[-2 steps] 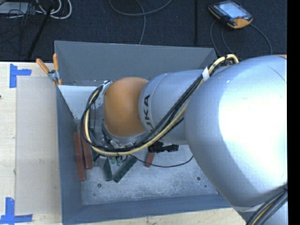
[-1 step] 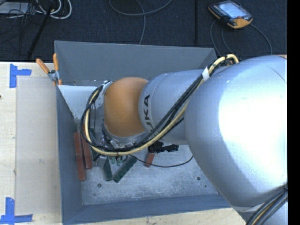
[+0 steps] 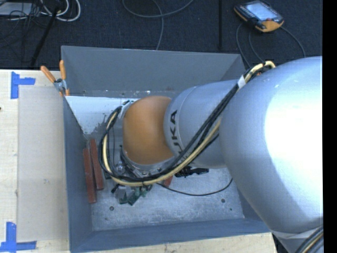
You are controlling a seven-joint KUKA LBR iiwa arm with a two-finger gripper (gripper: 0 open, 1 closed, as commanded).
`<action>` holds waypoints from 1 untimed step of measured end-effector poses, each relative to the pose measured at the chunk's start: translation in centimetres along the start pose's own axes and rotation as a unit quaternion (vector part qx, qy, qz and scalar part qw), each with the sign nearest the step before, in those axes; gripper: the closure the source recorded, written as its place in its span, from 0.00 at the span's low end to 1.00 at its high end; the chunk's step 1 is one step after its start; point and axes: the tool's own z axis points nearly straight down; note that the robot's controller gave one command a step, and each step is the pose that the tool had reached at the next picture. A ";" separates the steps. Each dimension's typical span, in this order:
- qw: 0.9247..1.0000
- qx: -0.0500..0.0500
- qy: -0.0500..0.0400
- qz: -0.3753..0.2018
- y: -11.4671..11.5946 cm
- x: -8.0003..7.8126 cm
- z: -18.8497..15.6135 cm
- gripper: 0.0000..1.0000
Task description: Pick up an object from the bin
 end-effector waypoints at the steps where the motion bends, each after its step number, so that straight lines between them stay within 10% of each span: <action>1: 0.999 -0.001 0.000 -0.036 -0.2 1.9 -4.2 1.00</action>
Offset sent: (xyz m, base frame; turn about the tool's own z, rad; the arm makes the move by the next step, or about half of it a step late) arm -0.0086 -0.0537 0.0071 0.1174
